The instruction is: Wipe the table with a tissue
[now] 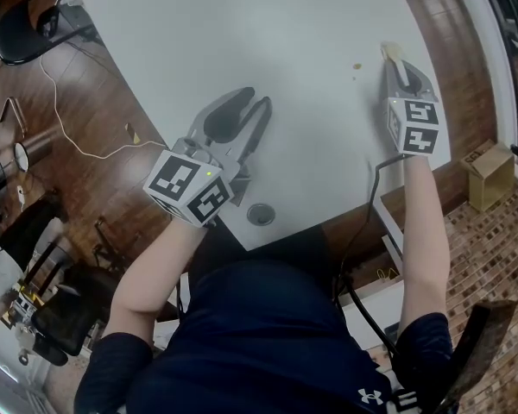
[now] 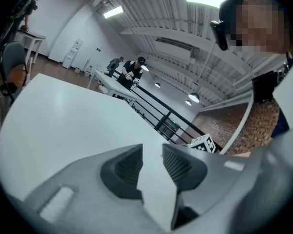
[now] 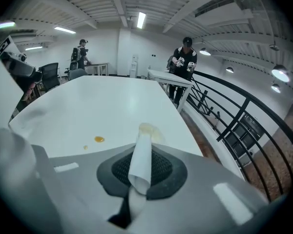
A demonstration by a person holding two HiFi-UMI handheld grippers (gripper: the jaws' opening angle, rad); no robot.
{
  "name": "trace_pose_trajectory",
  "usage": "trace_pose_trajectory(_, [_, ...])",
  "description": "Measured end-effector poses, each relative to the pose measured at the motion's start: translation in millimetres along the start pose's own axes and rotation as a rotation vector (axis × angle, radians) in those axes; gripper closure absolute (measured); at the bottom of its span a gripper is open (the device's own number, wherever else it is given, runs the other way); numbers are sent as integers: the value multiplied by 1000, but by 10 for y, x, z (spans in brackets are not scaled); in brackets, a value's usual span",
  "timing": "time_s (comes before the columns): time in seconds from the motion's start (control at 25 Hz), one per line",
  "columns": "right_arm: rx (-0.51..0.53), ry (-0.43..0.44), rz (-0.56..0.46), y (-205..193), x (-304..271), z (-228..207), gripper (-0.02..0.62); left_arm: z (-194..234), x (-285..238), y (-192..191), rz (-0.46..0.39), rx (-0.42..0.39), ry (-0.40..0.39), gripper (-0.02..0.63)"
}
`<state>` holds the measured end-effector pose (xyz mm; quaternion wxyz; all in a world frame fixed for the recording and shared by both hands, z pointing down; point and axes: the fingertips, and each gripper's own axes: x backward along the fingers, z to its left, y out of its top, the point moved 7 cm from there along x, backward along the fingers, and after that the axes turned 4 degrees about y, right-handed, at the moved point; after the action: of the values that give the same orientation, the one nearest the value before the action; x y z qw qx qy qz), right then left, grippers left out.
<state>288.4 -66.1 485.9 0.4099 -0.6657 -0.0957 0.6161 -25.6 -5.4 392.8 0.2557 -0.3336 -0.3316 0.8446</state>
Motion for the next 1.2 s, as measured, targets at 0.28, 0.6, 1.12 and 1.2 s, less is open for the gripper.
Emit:
trace_pose_trajectory(0.28, [0,32,2,28,-5,134,583,42,46,8,-16,23,4,480])
trace_pose_trajectory(0.6, [-25,72,3,44,27,315,583,53,96,5,-25,52,8,482])
trace_pose_trajectory(1.12, [-39,98,14,81,1,509,583,230,277,10,-42,90,19,482])
trace_pose_trajectory(1.2, [-41,98,16,82,15,538,583,251,299,-6,-55,94,11,482])
